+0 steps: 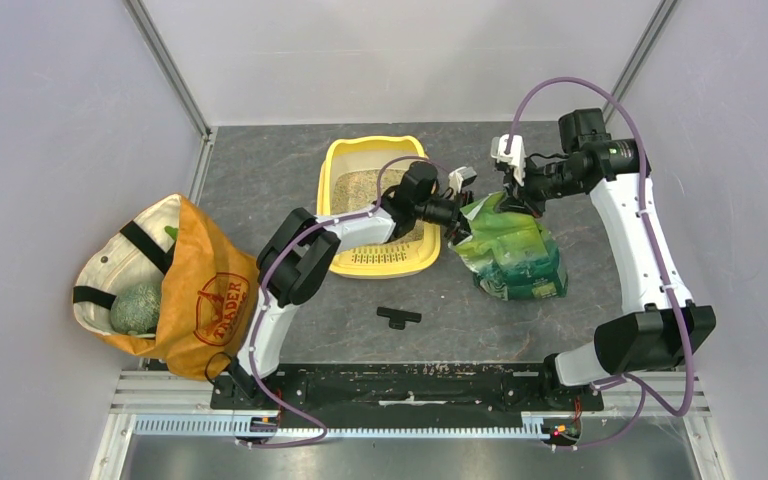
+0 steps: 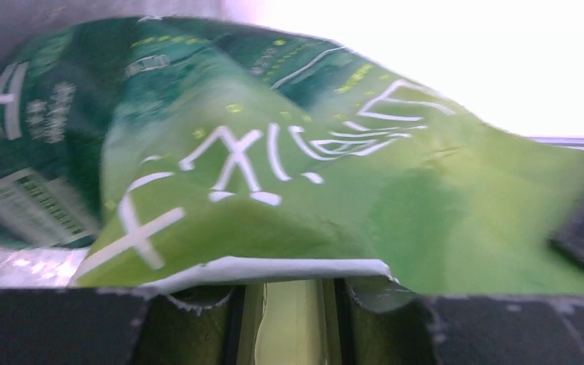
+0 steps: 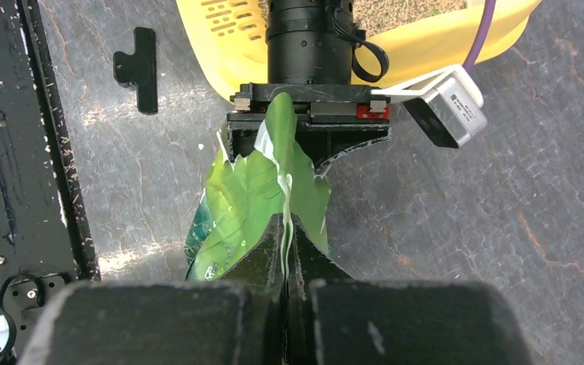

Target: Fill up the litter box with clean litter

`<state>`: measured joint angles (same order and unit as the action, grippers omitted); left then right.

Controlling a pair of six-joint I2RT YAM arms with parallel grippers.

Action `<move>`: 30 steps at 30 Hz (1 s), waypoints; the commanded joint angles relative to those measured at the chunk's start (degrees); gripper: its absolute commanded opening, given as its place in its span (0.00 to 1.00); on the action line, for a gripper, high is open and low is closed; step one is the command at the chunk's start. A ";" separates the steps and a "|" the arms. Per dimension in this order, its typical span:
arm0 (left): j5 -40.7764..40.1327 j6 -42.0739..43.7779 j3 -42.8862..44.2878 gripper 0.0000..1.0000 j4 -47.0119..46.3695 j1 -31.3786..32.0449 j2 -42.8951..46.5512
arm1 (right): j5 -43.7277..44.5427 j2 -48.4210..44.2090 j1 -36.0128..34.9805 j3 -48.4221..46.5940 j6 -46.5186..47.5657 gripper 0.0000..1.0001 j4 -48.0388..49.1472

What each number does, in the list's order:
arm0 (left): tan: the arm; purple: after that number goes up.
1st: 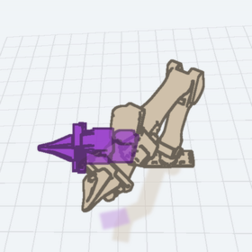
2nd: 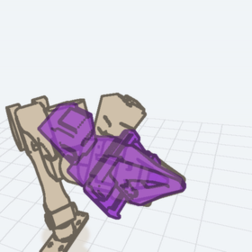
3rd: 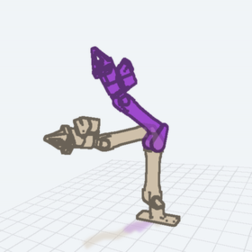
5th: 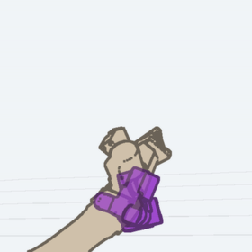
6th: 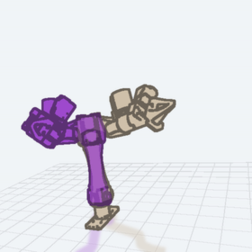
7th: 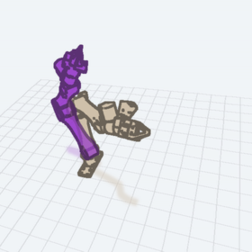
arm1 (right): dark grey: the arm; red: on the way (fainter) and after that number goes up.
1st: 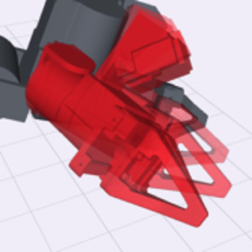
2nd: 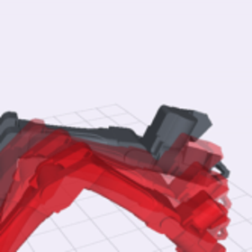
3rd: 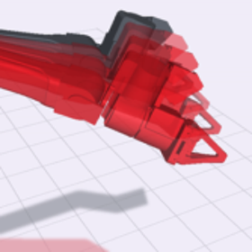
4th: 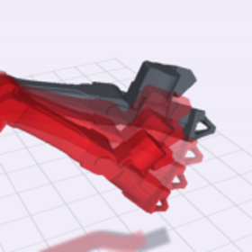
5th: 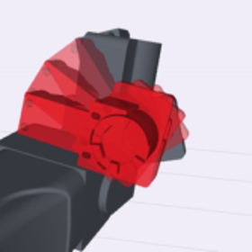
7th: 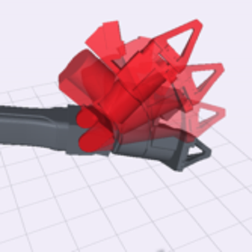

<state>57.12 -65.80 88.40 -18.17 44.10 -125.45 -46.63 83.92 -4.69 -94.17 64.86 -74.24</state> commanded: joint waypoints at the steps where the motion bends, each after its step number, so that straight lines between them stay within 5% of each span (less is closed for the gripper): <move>1: 5.69 -21.44 -1.03 0.02 -31.73 0.56 1.43 | -5.98 -2.24 -0.36 -3.38 -0.70 0.00 4.84; 4: 5.15 -22.82 -2.74 0.02 -33.51 -0.20 3.15 | -4.96 -3.05 -0.06 -3.31 -0.51 0.00 4.56; 11: 4.48 -11.04 -7.51 0.02 -17.49 -4.25 11.95 | -6.43 -3.41 2.18 -5.82 -1.23 0.00 3.56; 30: 4.20 0.33 -19.06 0.02 -0.48 -20.71 27.19 | -7.62 0.69 -2.51 -5.93 -13.19 0.00 19.97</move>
<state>59.72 -68.90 70.78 -20.58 25.50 -102.72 -52.58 85.32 -5.98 -98.39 54.50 -63.64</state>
